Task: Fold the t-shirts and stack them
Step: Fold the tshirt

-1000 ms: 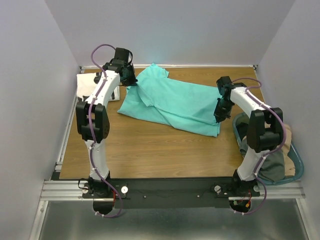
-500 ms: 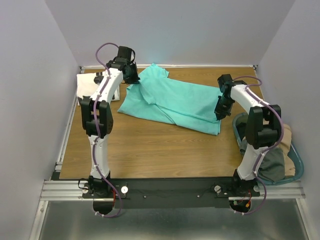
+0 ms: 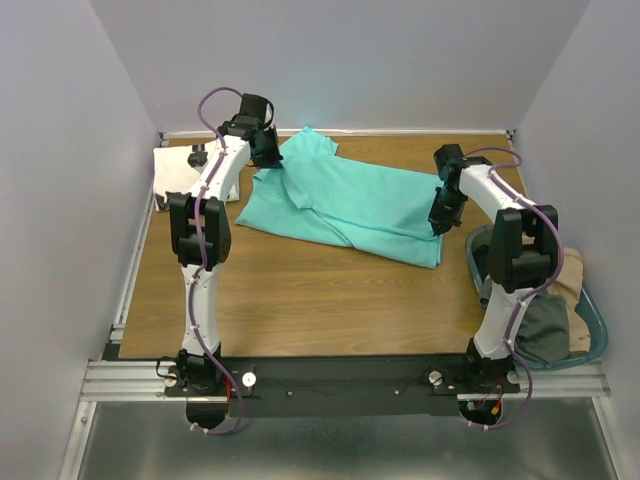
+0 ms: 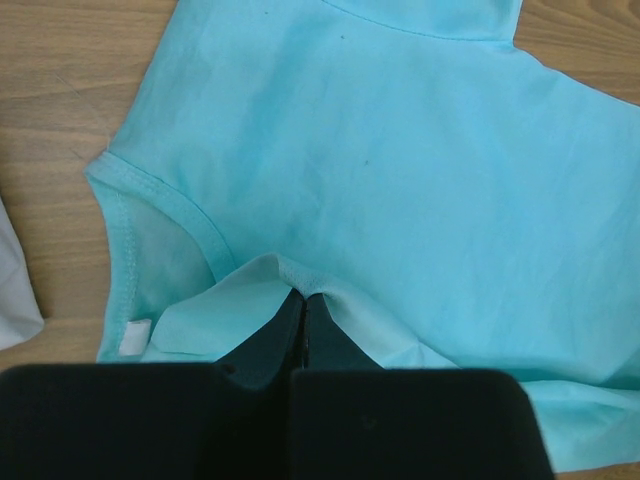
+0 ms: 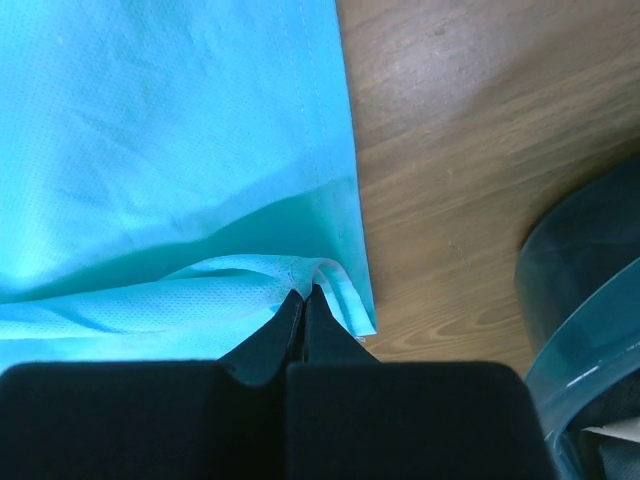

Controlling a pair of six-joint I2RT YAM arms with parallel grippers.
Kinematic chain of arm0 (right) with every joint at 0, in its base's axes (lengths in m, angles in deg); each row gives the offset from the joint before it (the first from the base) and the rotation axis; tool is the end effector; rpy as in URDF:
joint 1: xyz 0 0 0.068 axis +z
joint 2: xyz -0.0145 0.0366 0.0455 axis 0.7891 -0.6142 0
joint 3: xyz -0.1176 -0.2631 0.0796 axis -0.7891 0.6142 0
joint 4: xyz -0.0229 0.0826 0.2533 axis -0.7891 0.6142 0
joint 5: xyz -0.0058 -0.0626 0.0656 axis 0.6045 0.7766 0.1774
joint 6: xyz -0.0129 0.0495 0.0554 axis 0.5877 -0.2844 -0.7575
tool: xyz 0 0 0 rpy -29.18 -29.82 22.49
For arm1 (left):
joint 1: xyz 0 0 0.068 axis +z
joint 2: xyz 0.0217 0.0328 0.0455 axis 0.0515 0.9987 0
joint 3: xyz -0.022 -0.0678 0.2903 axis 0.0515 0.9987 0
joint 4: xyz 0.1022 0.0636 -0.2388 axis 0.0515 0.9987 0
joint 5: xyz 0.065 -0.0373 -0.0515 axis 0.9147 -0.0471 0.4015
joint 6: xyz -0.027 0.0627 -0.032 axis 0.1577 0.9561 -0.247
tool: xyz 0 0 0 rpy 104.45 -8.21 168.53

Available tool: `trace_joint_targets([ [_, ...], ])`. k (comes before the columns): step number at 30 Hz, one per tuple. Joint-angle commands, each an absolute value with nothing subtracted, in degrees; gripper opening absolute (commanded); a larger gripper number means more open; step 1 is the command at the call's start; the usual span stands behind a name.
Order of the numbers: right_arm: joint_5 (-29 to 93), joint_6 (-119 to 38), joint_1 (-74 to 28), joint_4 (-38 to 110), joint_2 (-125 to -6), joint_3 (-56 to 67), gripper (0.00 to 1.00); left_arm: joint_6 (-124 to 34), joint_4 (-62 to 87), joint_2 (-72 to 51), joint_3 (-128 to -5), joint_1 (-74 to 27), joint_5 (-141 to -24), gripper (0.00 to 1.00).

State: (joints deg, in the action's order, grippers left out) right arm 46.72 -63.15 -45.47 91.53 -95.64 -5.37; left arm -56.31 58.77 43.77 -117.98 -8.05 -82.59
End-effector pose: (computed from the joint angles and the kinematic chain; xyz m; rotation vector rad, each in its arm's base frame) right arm 0.3981 0.0385 0.1963 0.5953 2.9019 -0.1062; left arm 0.5387 -0.1141 0.2598 -0.2053 2.4886 -0.4336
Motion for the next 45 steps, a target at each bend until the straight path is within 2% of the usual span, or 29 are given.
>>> trace_joint_targets([
  [1,49.3,-62.1,-46.0,91.7,-98.1,-8.0,0.00,-56.2,58.1,46.1,-120.3,-8.3,-83.8,0.13],
  [3,49.3,-61.7,-46.0,91.8,-98.5,-9.4,0.01,-56.2,57.5,46.4,-121.0,-8.3,-83.9,0.37],
  [5,48.6,-61.4,-46.0,91.8,-98.5,-10.5,0.16,-56.2,57.2,46.2,-121.8,-8.3,-83.9,0.61],
  [6,48.4,-61.2,-46.0,91.8,-98.5,-11.8,0.25,-56.2,57.1,45.9,-122.5,-8.2,-83.9,0.65],
  [7,47.4,-60.9,-46.0,91.8,-98.4,-12.4,0.48,-56.2,57.1,45.1,-122.5,-8.1,-83.8,0.67],
  [9,46.0,-59.5,-46.0,91.7,-97.7,-13.4,0.65,-56.0,57.2,43.9,-120.9,-8.1,-82.8,0.70],
  [11,43.9,-58.4,-46.0,91.7,-97.1,-14.1,0.75,-55.1,57.1,40.8,-116.0,-8.0,-81.5,0.71],
  [14,41.0,-55.2,-46.0,91.7,-95.4,-12.8,0.78,-54.3,56.1,34.9,-105.6,-7.9,-79.7,0.70],
  [19,37.8,-53.9,-45.9,90.9,-90.7,-5.4,0.78,-55.3,52.1,24.5,-89.4,-7.7,-78.5,0.66],
  [20,37.3,-53.7,-45.9,90.3,-88.9,-2.7,0.76,-56.1,51.2,20.3,-85.2,-7.4,-78.6,0.66],
  [26,35.5,-53.3,-45.9,87.5,-84.6,5.3,0.70,-58.4,49.0,15.5,-74.1,-7.2,-79.1,0.65],
  [34,35.5,-53.4,-45.8,85.4,-84.2,10.5,0.66,-60.4,46.3,15.9,-67.9,-6.8,-77.3,0.65],
  [40,37.6,-53.1,-45.8,85.0,-83.6,12.0,0.70,-60.8,46.3,18.0,-69.3,-6.3,-74.8,0.66],
  [45,38.6,-53.4,-45.9,83.8,-84.0,13.2,0.69,-61.0,45.7,19.8,-69.9,-4.8,-72.6,0.66],
])
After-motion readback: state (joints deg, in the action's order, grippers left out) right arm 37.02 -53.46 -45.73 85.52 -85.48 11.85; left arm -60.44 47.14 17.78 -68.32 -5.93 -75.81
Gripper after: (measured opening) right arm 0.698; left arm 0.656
